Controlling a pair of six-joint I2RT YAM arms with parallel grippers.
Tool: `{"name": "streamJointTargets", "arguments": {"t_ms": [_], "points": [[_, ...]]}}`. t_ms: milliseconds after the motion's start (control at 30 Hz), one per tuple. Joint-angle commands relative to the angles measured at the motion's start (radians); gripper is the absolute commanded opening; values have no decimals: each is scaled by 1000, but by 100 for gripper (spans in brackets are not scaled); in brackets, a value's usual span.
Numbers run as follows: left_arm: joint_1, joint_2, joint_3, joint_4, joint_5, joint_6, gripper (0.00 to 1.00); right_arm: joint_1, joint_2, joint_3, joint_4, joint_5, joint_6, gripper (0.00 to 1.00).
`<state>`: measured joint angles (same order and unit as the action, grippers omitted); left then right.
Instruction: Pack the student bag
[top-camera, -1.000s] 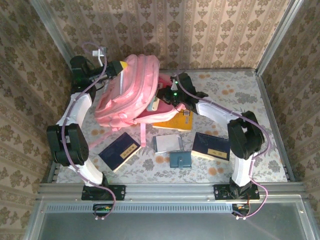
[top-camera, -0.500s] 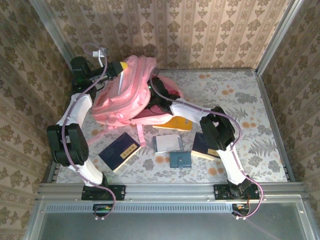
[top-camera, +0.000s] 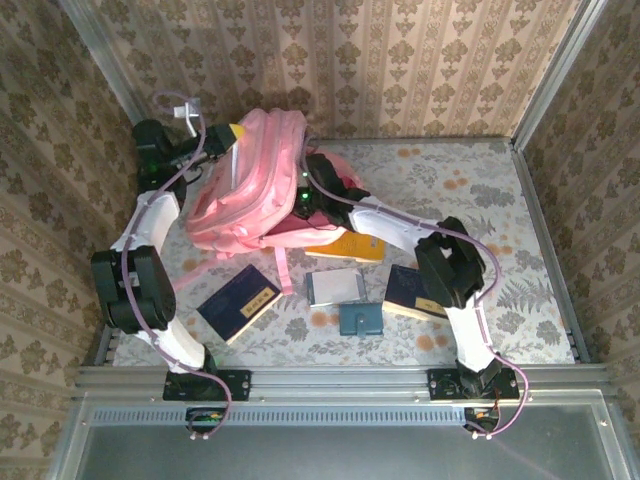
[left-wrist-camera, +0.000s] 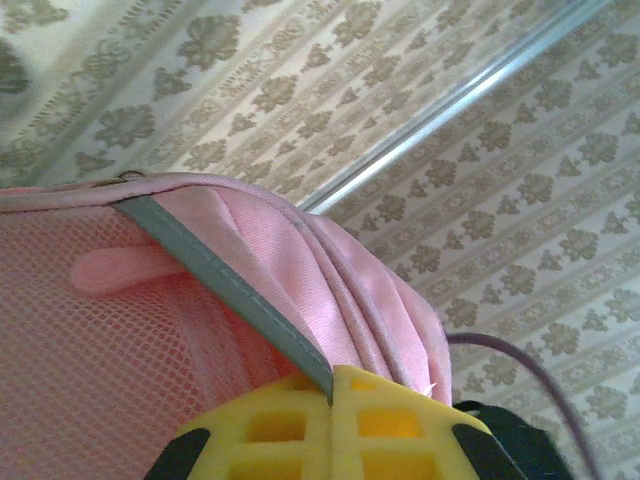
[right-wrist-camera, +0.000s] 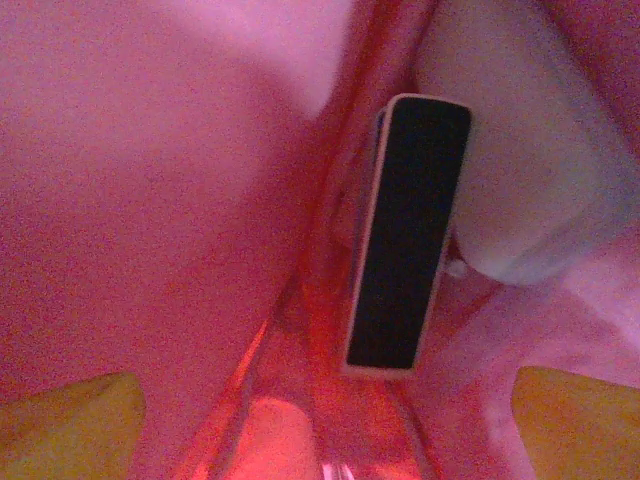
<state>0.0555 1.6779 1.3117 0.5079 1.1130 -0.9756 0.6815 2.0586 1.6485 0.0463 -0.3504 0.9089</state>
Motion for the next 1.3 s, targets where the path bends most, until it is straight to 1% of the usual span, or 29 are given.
{"name": "streamJointTargets", "arguments": {"t_ms": [0, 167, 300, 400, 467, 567, 667, 733, 867, 967, 1000, 1033, 1100, 1167, 1267], "points": [[36, -76, 5, 86, -68, 31, 0, -29, -155, -90, -20, 78, -97, 95], [43, -58, 6, 5, -105, 69, 0, -85, -306, -251, 5, 94, -128, 94], [38, -36, 15, -104, -136, 147, 0, -132, -401, -369, 26, 100, -143, 95], [17, -19, 30, -167, -146, 194, 0, -179, -472, -480, 119, 60, -117, 95], [-13, -11, 56, -249, -154, 260, 0, -206, -500, -526, 172, 12, -107, 95], [-55, -13, 106, -441, -211, 406, 0, -223, -546, -540, 129, 11, -143, 94], [-70, -21, 133, -571, -281, 507, 0, -224, -610, -553, 63, 42, -206, 95], [-56, -31, 144, -638, -337, 550, 0, -224, -654, -556, 1, 51, -252, 95], [-23, -32, 158, -712, -413, 595, 0, -223, -754, -606, -107, 65, -319, 94], [-43, -4, 190, -787, -464, 645, 0, -222, -831, -675, -176, 80, -349, 94], [-55, 8, 201, -813, -506, 664, 1, -223, -854, -698, -199, 91, -353, 94], [-68, 20, 212, -843, -535, 679, 4, -221, -882, -723, -221, 94, -358, 93], [-85, 38, 220, -872, -557, 682, 13, -219, -931, -771, -256, 97, -371, 93], [-96, 41, 226, -891, -564, 668, 26, -212, -969, -799, -314, 94, -403, 91], [-116, 22, 260, -952, -601, 670, 40, -194, -1019, -817, -424, 145, -445, 91]]}}
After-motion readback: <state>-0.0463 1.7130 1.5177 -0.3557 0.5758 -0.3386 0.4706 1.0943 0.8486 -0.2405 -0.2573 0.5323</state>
